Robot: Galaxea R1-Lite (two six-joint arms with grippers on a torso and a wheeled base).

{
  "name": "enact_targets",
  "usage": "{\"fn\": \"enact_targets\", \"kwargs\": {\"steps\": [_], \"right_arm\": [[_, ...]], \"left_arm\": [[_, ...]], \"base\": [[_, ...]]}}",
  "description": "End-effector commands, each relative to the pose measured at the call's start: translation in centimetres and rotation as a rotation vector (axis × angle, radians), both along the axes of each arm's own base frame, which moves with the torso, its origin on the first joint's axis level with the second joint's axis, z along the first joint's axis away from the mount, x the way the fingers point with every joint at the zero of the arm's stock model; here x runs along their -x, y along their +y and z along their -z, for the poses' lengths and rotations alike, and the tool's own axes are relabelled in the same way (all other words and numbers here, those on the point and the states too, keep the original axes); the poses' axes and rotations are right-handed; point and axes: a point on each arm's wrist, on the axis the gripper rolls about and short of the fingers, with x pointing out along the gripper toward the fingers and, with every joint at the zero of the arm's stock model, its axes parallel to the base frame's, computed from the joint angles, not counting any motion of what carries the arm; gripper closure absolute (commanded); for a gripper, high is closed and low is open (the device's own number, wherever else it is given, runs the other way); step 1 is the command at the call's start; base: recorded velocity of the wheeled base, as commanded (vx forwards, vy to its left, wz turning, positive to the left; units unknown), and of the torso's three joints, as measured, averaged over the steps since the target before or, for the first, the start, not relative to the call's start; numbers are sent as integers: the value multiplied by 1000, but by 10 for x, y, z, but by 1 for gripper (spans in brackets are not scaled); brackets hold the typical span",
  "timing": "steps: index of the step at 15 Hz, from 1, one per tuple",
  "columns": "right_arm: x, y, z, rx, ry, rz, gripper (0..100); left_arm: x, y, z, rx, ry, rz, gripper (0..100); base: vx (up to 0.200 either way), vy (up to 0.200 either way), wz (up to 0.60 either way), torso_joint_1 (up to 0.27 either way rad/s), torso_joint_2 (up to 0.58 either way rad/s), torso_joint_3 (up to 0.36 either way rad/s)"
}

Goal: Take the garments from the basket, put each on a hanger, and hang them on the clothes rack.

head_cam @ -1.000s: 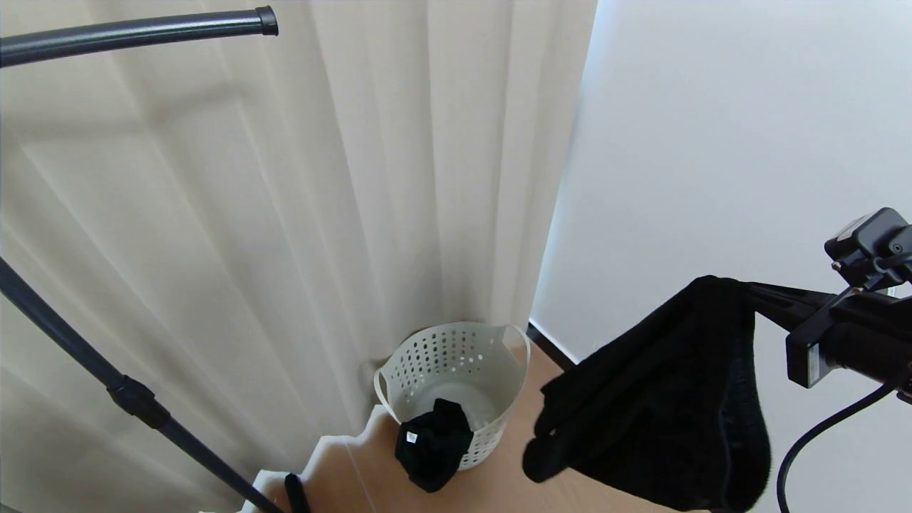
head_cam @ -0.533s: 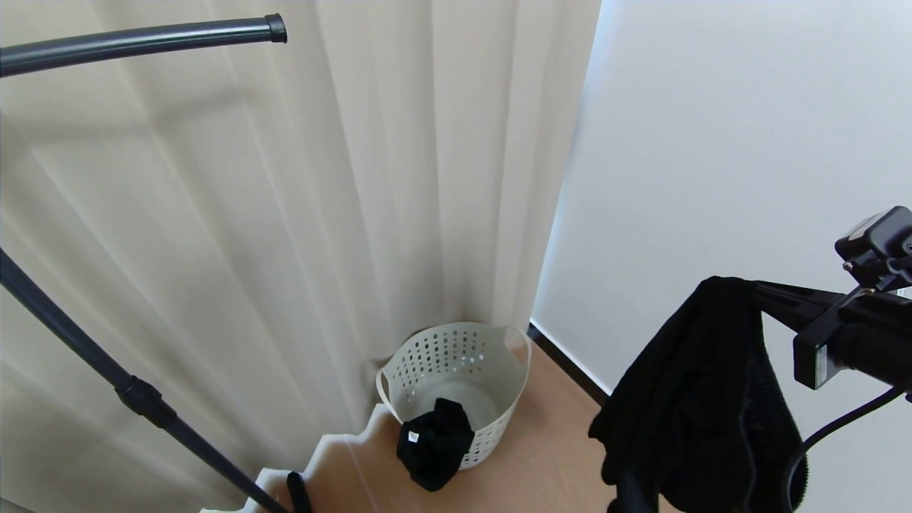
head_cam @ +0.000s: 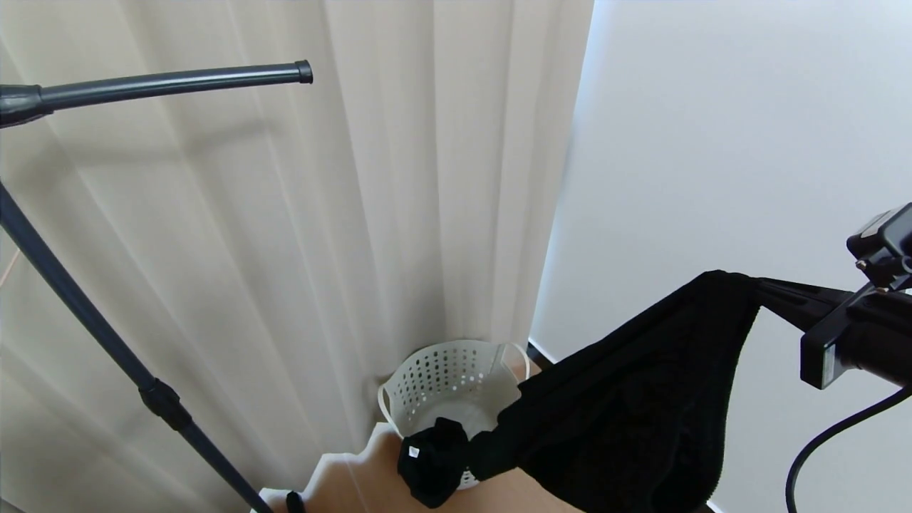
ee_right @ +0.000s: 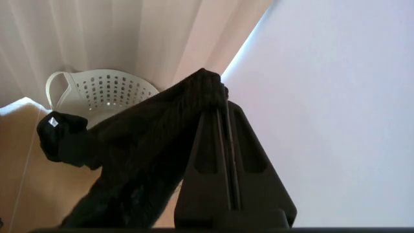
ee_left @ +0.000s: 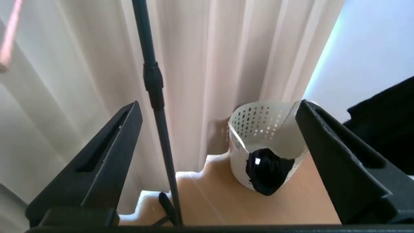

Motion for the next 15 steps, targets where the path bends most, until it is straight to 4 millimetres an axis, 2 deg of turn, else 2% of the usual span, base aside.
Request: {"fn": "enact_targets", "kwargs": {"steps": [1, 15], "right_arm": [[-4, 1, 3, 3, 14, 0, 100], [-3, 1, 4, 5, 19, -1, 100]], "left_arm": [[0, 0, 0, 0, -1, -1, 0], [0, 0, 0, 0, -1, -1, 0]], "base": [[0, 0, 0, 110, -315, -100], [0, 0, 0, 215, -501, -284]]}}
